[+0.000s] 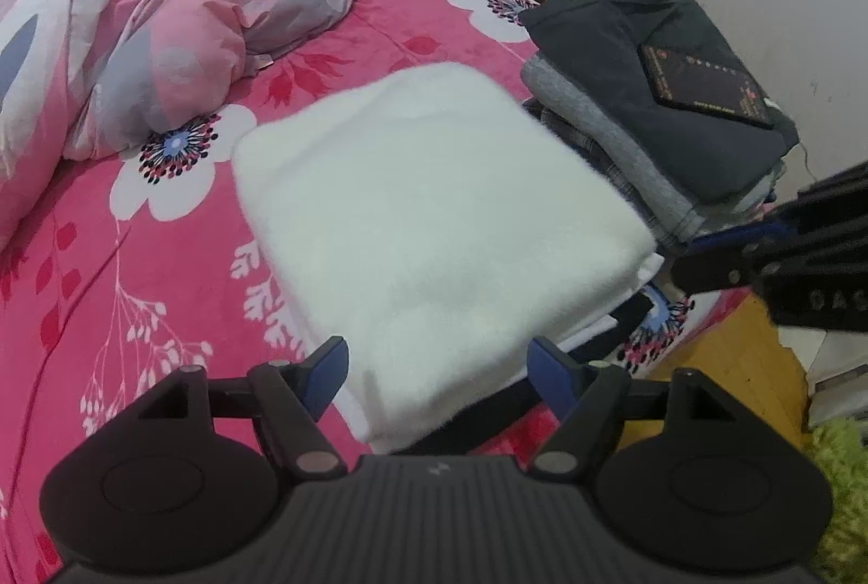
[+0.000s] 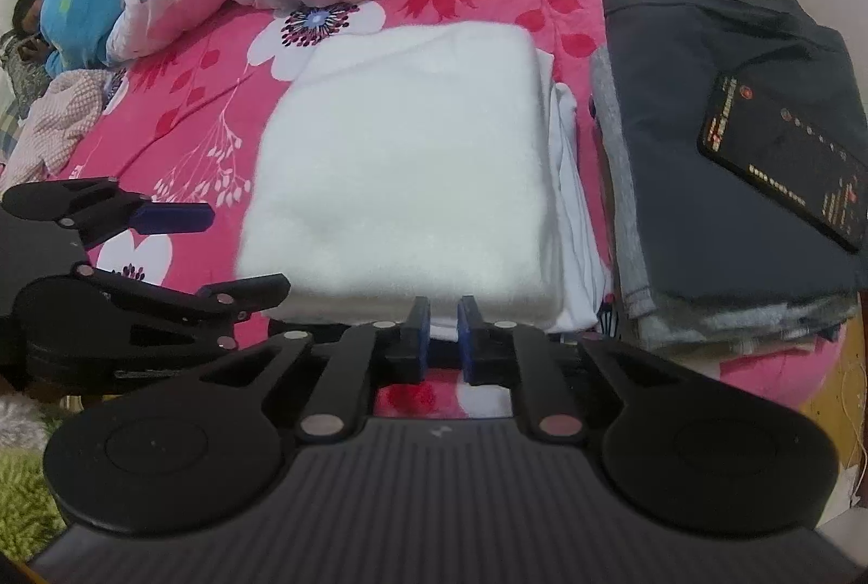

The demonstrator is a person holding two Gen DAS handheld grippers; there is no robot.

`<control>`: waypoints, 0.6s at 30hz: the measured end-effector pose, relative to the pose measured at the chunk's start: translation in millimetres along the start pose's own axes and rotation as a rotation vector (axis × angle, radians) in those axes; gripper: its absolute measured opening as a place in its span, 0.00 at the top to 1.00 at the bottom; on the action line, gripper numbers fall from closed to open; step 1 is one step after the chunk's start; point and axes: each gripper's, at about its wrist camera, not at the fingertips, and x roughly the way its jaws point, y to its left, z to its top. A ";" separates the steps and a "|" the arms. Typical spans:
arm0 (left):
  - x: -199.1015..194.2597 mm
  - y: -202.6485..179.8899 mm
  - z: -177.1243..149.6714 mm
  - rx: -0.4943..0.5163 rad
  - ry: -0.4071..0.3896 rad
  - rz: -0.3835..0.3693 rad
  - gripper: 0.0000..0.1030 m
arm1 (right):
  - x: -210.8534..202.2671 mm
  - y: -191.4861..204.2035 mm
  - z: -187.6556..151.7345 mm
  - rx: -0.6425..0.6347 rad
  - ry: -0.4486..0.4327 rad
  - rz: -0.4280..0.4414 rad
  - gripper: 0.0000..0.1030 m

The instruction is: Fold clothes

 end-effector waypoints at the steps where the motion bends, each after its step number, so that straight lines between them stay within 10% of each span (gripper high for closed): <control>1: -3.3 0.1 -2.5 -0.003 -0.001 -0.001 0.27 | -1.0 0.5 -2.0 0.002 0.000 -0.002 0.86; 11: -25.0 5.6 -21.0 -0.037 -0.009 0.020 0.21 | -9.2 10.2 -21.5 0.020 -0.005 -0.005 0.79; 18: -31.9 10.6 -22.5 -0.071 -0.013 0.051 0.17 | -9.4 16.7 -28.3 0.009 0.009 -0.011 0.55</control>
